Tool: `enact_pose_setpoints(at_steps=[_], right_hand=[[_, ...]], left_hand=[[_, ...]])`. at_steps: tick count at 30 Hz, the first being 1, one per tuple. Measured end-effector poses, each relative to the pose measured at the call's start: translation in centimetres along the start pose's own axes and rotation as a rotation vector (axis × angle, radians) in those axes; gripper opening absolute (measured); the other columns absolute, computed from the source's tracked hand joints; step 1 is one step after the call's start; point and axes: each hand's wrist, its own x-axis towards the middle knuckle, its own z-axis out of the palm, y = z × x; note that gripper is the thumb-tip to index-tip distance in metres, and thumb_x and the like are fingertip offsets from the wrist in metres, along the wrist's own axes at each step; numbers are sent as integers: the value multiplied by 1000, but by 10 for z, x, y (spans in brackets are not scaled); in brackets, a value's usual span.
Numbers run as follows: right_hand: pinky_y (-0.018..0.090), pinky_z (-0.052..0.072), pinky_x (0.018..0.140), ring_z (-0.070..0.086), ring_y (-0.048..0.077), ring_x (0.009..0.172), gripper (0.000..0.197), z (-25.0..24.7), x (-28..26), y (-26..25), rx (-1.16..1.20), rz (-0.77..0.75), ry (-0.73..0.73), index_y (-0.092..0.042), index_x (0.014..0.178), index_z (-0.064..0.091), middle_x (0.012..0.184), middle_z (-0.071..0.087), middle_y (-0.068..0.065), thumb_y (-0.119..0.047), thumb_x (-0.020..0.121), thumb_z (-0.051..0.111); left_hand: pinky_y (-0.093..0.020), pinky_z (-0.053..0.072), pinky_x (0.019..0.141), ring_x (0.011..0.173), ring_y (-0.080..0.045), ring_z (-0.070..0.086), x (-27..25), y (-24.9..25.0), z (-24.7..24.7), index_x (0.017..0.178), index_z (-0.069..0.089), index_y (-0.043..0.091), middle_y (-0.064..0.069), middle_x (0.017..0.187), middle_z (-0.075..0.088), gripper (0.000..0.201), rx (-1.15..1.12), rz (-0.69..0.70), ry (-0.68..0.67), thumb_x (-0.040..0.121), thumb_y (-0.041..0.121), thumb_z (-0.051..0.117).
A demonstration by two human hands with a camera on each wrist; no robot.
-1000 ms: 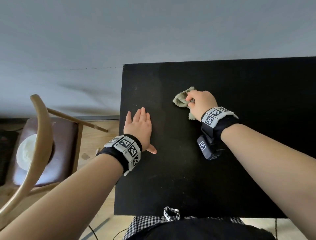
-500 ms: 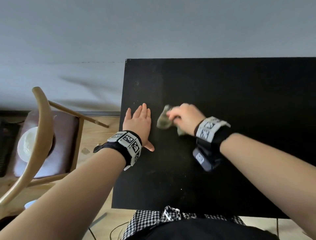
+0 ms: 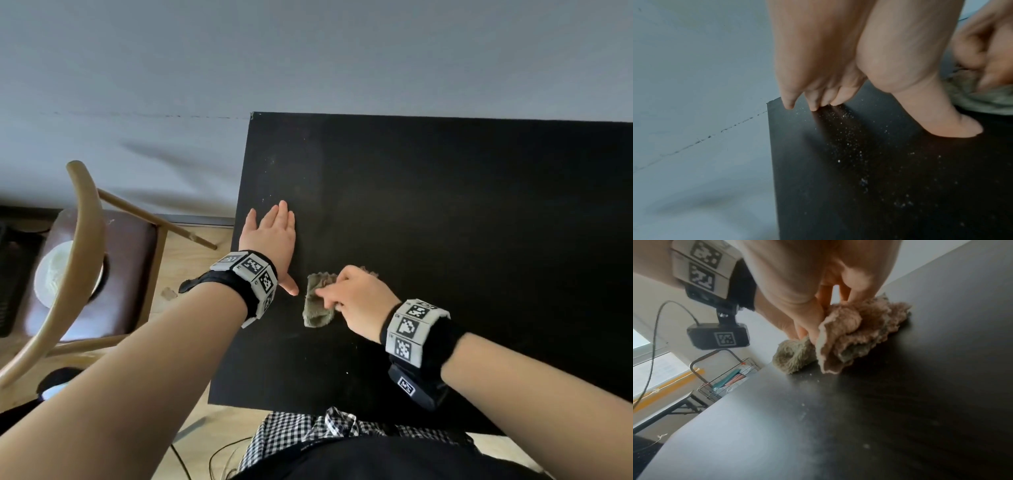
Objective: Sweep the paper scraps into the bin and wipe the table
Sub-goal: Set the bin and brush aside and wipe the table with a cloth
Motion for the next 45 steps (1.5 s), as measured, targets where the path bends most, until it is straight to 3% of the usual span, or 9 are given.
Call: enact_pose_setpoints(at_steps=[3, 9, 13, 19, 23, 29, 34, 42, 45], right_hand=[[39, 48, 91, 59, 25, 98, 23, -16, 17, 21, 20, 19, 5, -28, 105, 65, 112, 53, 5, -17, 89, 53], [42, 50, 87, 59, 32, 97, 22, -62, 48, 91, 33, 328, 375, -22, 107, 63, 111, 57, 14, -15, 90, 52], [40, 51, 81, 58, 31, 92, 21, -36, 37, 61, 0, 334, 418, -22, 104, 63, 106, 54, 12, -12, 88, 53], [37, 51, 88, 57, 18, 97, 25, 31, -24, -21, 97, 157, 214, -23, 109, 64, 111, 51, 3, -14, 88, 54], [34, 45, 99, 59, 17, 106, 23, 29, -28, -16, 120, 188, 113, -24, 106, 67, 116, 56, 1, -14, 88, 57], [16, 38, 82, 60, 22, 104, 17, -5, -17, 37, 234, 557, 592, -14, 99, 69, 110, 67, 5, -8, 86, 60], [32, 48, 92, 61, 23, 100, 16, 43, -23, -10, 190, 522, 507, -20, 97, 68, 111, 62, 7, -11, 86, 60], [29, 44, 101, 58, 14, 104, 21, 96, -75, -77, 280, 415, 295, -23, 105, 68, 115, 56, 1, -14, 88, 59], [14, 35, 96, 60, 17, 109, 20, 77, -86, -59, 290, 493, 386, -14, 102, 71, 116, 63, 5, -8, 86, 60]], left_hand=[[-49, 5, 116, 147, -23, -3, 0, 1, -1, 150, -8, 4, -12, 158, -12, 144, 5, -20, -7, 54, 74, 73], [-49, 5, 117, 147, -25, -3, 0, 3, -3, 150, -8, 4, -13, 158, -11, 143, 15, -23, -17, 54, 71, 74], [-50, 6, 117, 147, -26, -3, 2, 1, 0, 150, -7, 4, -13, 158, -11, 142, 5, -2, -4, 55, 72, 73], [-50, 4, 117, 147, -25, -1, -7, -8, 3, 151, -4, 6, -12, 159, -7, 136, -48, 57, 67, 59, 74, 69], [-50, 4, 117, 146, -26, -3, -38, 2, 25, 150, -5, 5, -13, 158, -10, 134, -21, 202, 126, 61, 75, 66], [-50, 1, 118, 146, -26, -10, -78, 21, 75, 149, -10, 4, -13, 157, -16, 135, 52, 351, 106, 62, 74, 65], [-51, 1, 117, 146, -25, -9, -79, 21, 80, 150, -9, 4, -12, 158, -14, 137, 56, 347, 136, 59, 76, 66], [-48, 3, 117, 146, -25, -8, -80, 19, 79, 150, -9, 5, -12, 158, -14, 136, 88, 361, 144, 60, 75, 66], [-48, 2, 117, 146, -25, -7, -80, 22, 77, 150, -10, 4, -13, 158, -14, 138, 104, 354, 137, 59, 76, 66]])
